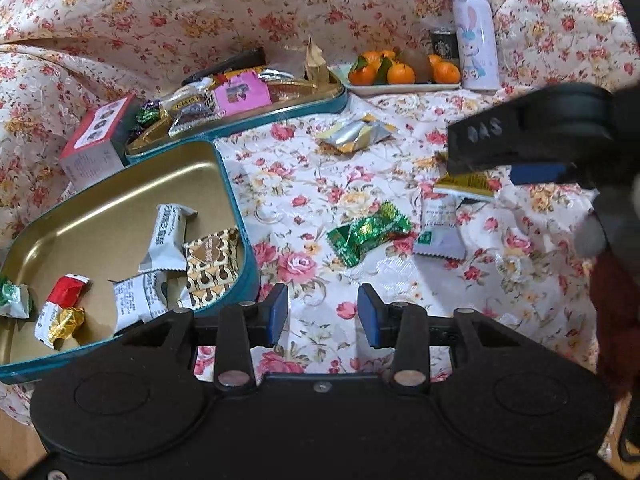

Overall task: Organize snacks
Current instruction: 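Reach right tool to yellow-green snack packet and grasp it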

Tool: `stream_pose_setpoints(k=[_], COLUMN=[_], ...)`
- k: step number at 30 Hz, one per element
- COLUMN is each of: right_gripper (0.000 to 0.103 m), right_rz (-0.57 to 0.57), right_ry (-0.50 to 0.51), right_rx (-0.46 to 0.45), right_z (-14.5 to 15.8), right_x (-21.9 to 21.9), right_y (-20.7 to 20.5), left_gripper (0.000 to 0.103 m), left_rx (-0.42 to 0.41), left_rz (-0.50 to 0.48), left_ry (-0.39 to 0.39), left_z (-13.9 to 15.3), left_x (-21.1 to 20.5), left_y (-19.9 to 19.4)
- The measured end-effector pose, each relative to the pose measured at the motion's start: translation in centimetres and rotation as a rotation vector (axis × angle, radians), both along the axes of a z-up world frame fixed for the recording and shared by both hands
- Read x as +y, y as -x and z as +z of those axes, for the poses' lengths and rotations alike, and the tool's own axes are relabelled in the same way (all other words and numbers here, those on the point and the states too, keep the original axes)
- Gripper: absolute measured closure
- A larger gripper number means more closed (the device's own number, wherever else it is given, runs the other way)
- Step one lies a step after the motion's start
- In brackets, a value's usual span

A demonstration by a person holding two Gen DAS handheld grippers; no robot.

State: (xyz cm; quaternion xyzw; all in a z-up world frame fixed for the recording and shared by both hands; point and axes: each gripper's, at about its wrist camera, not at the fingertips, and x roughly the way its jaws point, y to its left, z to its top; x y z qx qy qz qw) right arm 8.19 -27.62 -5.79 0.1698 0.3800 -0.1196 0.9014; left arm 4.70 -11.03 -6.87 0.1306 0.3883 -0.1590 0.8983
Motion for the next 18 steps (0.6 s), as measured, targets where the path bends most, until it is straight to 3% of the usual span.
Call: stream_pose_setpoints(k=[5,13,14,16,18], right_gripper=[0.045,0.046,0.047,0.061,0.061], right_rz=[-0.008,0.016,0.024,0.04,0.054], right_ry=[0.025,0.067,0.077,0.095,0.108], right_rx=[0.021,0.05,0.049,0.039,0.033], right_z=[-1.1,-2.5,-2.6,-2.6,-2.7], right_x=[-0.1,-0.3,-0.3,-0.3,-0.5], right_y=[-2.1,-3.2,-3.3,-3.3,-3.4], left_gripper=[0.054,0.054,0.054,0.054,0.054], left_rx=[0.032,0.014,0.015,0.019,0.02], left_rz=[0.016,0.005,0.004,0.003,0.004], left_ry=[0.001,-0.002,-0.002,0.0,-0.002], left_z=[-1.0,-1.0,-1.0,-1.0,-1.0], left_x=[0.2,0.0,-0.1,-0.1,-0.1], left_y=[-0.3,-0.2,-0.2,-0.4,-0.6])
